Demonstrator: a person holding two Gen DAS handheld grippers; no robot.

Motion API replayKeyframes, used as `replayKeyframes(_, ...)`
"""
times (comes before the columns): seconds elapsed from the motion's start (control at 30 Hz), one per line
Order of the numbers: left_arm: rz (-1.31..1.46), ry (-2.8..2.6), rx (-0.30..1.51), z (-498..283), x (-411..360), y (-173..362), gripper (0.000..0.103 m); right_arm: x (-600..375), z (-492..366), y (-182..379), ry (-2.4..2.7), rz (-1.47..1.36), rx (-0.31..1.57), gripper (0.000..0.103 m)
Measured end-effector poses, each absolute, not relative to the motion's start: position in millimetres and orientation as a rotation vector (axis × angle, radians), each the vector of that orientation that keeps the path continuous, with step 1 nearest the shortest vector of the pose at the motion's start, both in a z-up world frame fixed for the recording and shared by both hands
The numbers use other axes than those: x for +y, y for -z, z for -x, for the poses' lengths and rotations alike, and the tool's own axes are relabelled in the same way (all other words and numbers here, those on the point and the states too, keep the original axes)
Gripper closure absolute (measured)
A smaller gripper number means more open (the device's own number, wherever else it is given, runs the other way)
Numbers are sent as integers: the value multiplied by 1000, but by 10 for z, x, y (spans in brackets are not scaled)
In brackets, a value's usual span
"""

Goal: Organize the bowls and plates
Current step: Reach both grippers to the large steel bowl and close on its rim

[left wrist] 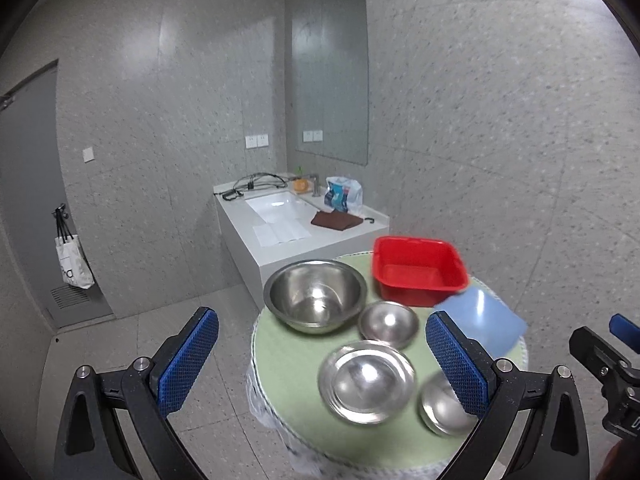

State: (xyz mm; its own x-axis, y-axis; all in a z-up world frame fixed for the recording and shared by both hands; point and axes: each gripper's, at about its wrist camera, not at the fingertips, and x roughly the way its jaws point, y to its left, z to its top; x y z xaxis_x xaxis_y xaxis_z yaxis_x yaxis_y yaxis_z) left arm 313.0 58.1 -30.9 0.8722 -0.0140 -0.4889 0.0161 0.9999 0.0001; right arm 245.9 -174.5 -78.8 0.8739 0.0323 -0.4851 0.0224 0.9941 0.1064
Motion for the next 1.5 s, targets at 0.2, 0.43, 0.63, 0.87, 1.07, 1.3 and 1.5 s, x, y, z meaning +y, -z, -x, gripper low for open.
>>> replayKeyframes(0.2, -38, 51, 556, -4344, 980, 341, 1, -1442, -3358, 901, 14, -157, 562, 0)
replayKeyframes(0.43, -27, 35, 622, -5690, 1447, 598, 1, -1085, -4362, 1230, 23, -169, 681, 0)
replayKeyframes(0.63, -24, 35, 723, -6686, 1577, 1027, 1, -966, -5093, 1591, 34, -158, 803, 0)
replayKeyframes(0.87, -31, 0, 856, -7616, 1632, 1616, 1, -856, -5782, 2159, 22, -121, 963, 0)
replayKeyframes(1.07, 15, -35, 945, -8142, 1609, 1961, 2, -795, -6108, 2541, -12, -98, 1075, 1)
replayKeyframes(1.3, 77, 18, 1048, -8658, 1582, 2309, 42, -784, -6267, 2782, -63, -111, 1138, 20)
replayKeyframes(1.5, 86, 101, 1067, -8765, 1620, 2406, 85, -739, -6310, 2855, -131, -133, 1166, 57)
